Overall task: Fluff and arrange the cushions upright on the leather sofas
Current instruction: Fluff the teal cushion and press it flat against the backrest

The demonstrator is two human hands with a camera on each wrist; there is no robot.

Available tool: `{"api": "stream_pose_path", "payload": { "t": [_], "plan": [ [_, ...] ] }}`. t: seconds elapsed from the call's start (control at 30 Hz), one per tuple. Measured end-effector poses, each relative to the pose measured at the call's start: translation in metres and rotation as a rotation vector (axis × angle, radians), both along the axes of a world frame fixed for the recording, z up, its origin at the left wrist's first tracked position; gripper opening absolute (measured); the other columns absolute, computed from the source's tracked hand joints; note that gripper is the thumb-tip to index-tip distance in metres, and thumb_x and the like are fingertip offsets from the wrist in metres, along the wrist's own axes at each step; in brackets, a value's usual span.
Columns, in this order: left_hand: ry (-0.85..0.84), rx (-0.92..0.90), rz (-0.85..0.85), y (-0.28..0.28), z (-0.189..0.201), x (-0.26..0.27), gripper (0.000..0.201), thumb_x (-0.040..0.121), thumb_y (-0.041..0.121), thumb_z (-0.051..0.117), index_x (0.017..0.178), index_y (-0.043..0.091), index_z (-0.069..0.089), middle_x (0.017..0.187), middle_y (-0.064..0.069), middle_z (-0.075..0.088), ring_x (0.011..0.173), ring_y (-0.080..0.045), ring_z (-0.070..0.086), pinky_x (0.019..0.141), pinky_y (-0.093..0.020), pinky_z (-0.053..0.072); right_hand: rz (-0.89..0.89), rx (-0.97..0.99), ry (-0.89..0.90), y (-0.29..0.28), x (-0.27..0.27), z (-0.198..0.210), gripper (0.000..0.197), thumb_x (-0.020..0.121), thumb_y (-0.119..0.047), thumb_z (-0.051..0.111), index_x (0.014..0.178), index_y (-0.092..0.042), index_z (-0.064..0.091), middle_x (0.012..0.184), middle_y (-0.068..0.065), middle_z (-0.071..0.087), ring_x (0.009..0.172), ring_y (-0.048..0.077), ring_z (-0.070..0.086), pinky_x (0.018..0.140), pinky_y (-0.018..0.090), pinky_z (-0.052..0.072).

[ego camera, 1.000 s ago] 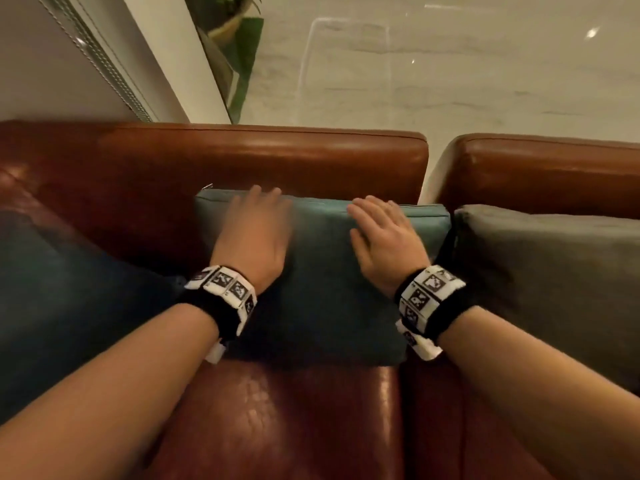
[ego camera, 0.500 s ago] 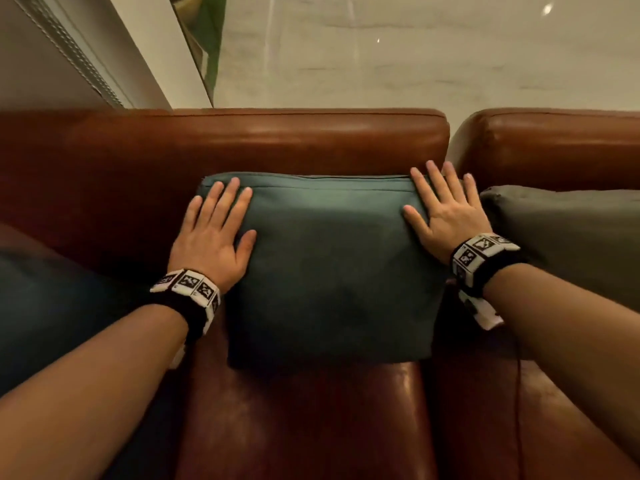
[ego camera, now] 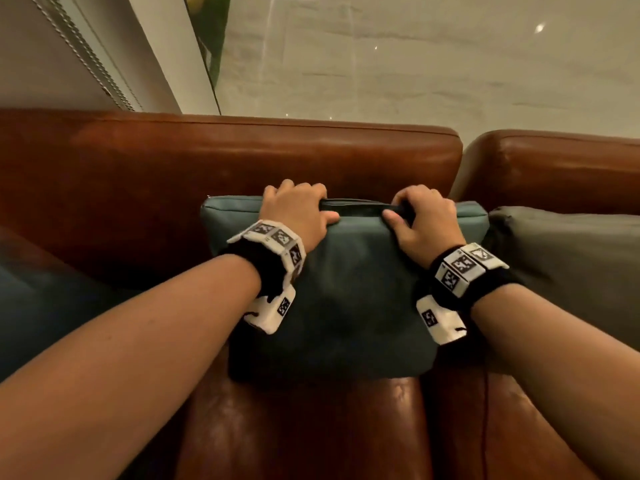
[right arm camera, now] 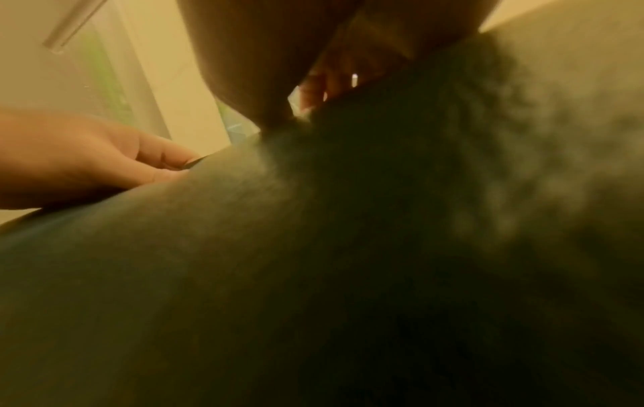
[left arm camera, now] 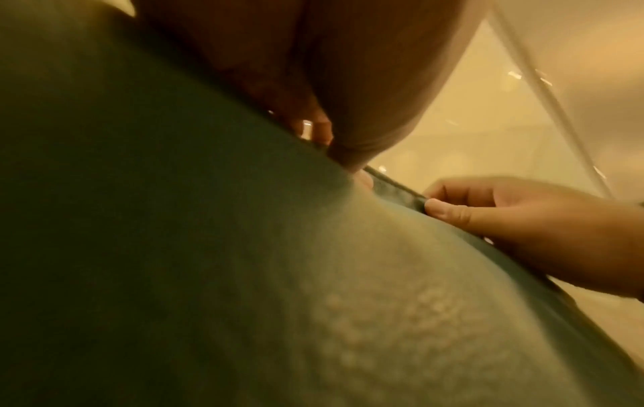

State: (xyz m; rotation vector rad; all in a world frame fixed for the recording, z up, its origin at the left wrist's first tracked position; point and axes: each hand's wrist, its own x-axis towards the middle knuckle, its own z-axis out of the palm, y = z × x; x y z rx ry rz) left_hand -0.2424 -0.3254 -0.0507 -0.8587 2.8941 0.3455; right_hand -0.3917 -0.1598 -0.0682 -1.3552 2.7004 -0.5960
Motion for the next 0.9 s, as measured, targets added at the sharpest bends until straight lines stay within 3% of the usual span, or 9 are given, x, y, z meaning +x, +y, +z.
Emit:
{"api": "stream_pose_path", "payload": {
  "t": [0.1,0.2,0.4,0.5,0.6,0.67,0.77,0.83,0.9],
  "plan": [
    [0.087,-0.007,0.033,0.000,-0.004,0.008,0.021,0.096,0.048,0.048,0.089,0.029,0.048,0.107,0.000,0.068,0.110,-0.028,0.051,0.092,-0.044,0.033,0.142,0.068,0.013,-0.014,-0.001,0.000,0.034,0.092,-0.049,0.053,0.110,-0.021,0.063,0.107,0.002,0.068,0.103,0.025,0.060,0.094,0.040,0.041],
    [0.112,-0.044,0.002,-0.003,-0.005,0.027,0.031,0.097,0.052,0.041,0.091,0.025,0.055,0.096,0.000,0.067,0.099,-0.029,0.054,0.086,-0.043,0.037,0.282,0.097,0.021,-0.021,-0.001,0.005,0.030,0.094,-0.045,0.054,0.094,-0.019,0.069,0.089,0.004,0.071,0.092,0.028,0.063,0.082,0.041,0.045],
    [-0.069,-0.305,0.079,-0.061,-0.012,0.101,0.053,0.094,0.056,0.025,0.087,0.013,0.055,0.085,-0.014,0.064,0.084,-0.039,0.061,0.070,-0.046,0.043,0.212,0.256,0.164,0.017,-0.055,-0.005,0.058,0.094,-0.066,0.026,0.100,-0.019,0.059,0.095,0.008,0.065,0.093,0.032,0.060,0.082,0.040,0.043],
    [-0.130,-0.292,0.110,-0.070,-0.013,0.093,0.047,0.099,0.051,0.031,0.088,0.012,0.055,0.086,-0.016,0.069,0.088,-0.038,0.063,0.076,-0.046,0.040,0.268,0.136,0.201,0.024,-0.061,-0.015,0.068,0.095,-0.067,0.017,0.080,-0.011,0.052,0.074,0.015,0.059,0.069,0.037,0.058,0.062,0.042,0.045],
    [0.050,-0.200,0.237,-0.071,-0.021,0.084,0.039,0.098,0.048,0.043,0.098,0.012,0.058,0.099,-0.017,0.068,0.100,-0.039,0.059,0.086,-0.047,0.043,0.213,0.071,0.207,0.024,-0.063,-0.015,0.066,0.097,-0.064,0.023,0.085,-0.010,0.059,0.079,0.015,0.062,0.075,0.037,0.059,0.068,0.042,0.045],
    [0.288,0.045,0.408,-0.073,-0.029,0.099,0.038,0.099,0.044,0.046,0.114,0.013,0.061,0.117,-0.017,0.065,0.113,-0.038,0.057,0.097,-0.043,0.042,0.043,-0.057,0.057,0.038,-0.065,-0.011,0.052,0.099,-0.051,0.035,0.109,-0.010,0.065,0.106,0.016,0.067,0.100,0.035,0.060,0.090,0.040,0.044],
    [0.478,0.467,0.781,-0.046,-0.049,0.136,0.051,0.105,0.040,0.030,0.139,0.008,0.050,0.146,-0.016,0.050,0.137,-0.029,0.044,0.114,-0.034,0.029,-0.393,-0.318,-0.328,0.081,-0.053,-0.025,0.041,0.102,-0.030,0.040,0.138,-0.014,0.051,0.139,0.009,0.055,0.127,0.023,0.050,0.110,0.031,0.034],
    [0.499,0.568,0.843,-0.020,-0.066,0.146,0.051,0.106,0.036,0.029,0.143,0.004,0.047,0.150,-0.014,0.046,0.141,-0.025,0.040,0.117,-0.030,0.024,-0.615,-0.439,-0.683,0.099,-0.036,-0.053,0.039,0.100,-0.035,0.041,0.133,-0.022,0.056,0.136,0.008,0.059,0.120,0.020,0.057,0.105,0.038,0.043],
    [0.578,0.570,0.902,-0.007,-0.074,0.142,0.046,0.106,0.031,0.036,0.142,0.006,0.048,0.145,-0.008,0.050,0.136,-0.020,0.043,0.112,-0.027,0.027,-0.730,-0.495,-0.920,0.102,-0.024,-0.068,0.030,0.099,-0.040,0.045,0.107,-0.026,0.070,0.119,0.012,0.069,0.099,0.021,0.064,0.085,0.041,0.052]
  ]
}}
